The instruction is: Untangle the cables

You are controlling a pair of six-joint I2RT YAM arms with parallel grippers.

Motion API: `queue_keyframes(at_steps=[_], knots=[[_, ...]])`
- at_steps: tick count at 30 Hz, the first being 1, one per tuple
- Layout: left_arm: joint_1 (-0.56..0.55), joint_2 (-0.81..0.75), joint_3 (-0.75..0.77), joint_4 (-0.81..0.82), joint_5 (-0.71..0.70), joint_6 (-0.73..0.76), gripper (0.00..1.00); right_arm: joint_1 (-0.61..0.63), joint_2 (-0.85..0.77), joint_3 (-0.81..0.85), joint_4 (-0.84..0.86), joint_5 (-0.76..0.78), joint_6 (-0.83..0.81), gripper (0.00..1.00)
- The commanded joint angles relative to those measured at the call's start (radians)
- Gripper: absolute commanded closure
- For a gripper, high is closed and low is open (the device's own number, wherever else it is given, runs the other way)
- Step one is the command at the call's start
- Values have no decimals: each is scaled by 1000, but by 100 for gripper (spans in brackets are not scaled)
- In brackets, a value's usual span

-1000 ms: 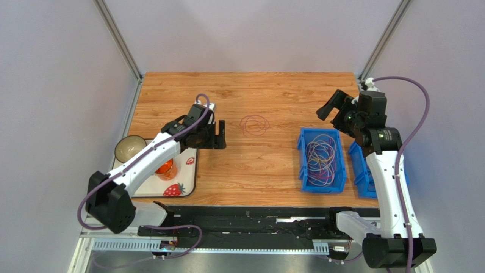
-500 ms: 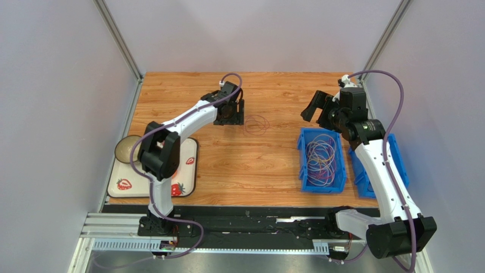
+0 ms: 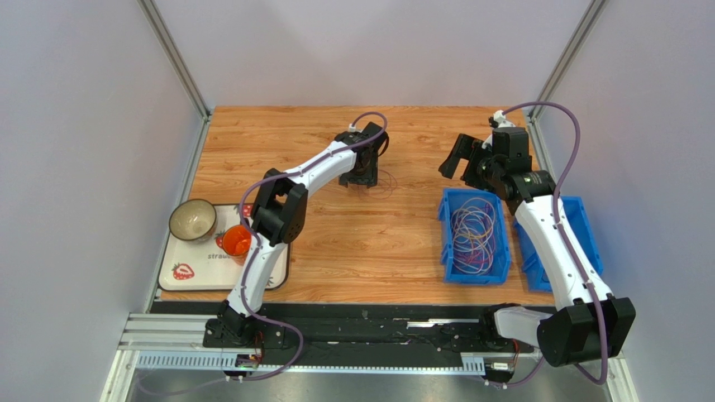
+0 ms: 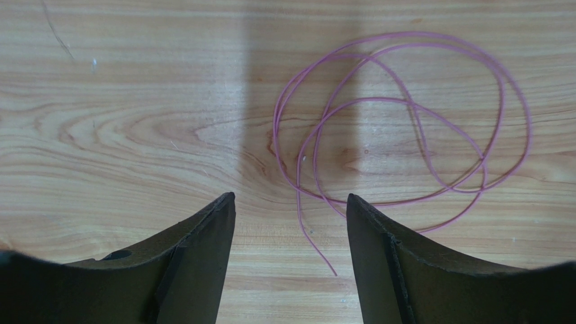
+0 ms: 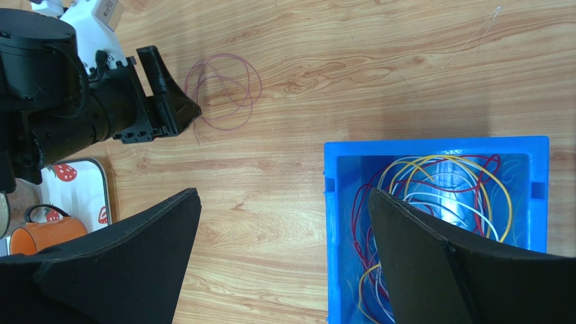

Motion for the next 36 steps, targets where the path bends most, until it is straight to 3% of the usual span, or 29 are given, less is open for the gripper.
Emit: queue_keyframes(at_steps=[1, 7, 11, 14, 18, 24, 27, 31, 36], knots=[[-4, 21, 51, -49, -20, -32, 31, 7, 7, 0, 61, -13, -26, 1], [-25, 55, 64, -51, -20, -28, 36, 7, 24, -8, 75, -19, -28, 1], [-28, 78, 84, -54, -12, -18, 45, 7, 24, -11, 75, -21, -29, 1], [-30, 90, 93, -59, -11, -12, 73, 7, 22, -14, 78, -15, -31, 1], [-30, 87, 86, -65, -12, -15, 100, 6, 21, -17, 75, -12, -36, 1], [-32, 58, 66, -65, -6, -3, 100, 7, 21, -25, 84, -29, -29, 0], [-36, 3, 41, -66, -14, 3, 100, 7, 13, -34, 121, -117, -49, 1], [-39, -111, -66, -40, -26, 9, 100, 6, -7, -61, 192, -315, -39, 1], [-45, -299, -231, 15, -19, 32, 100, 9, -1, -75, 224, -378, -10, 1]])
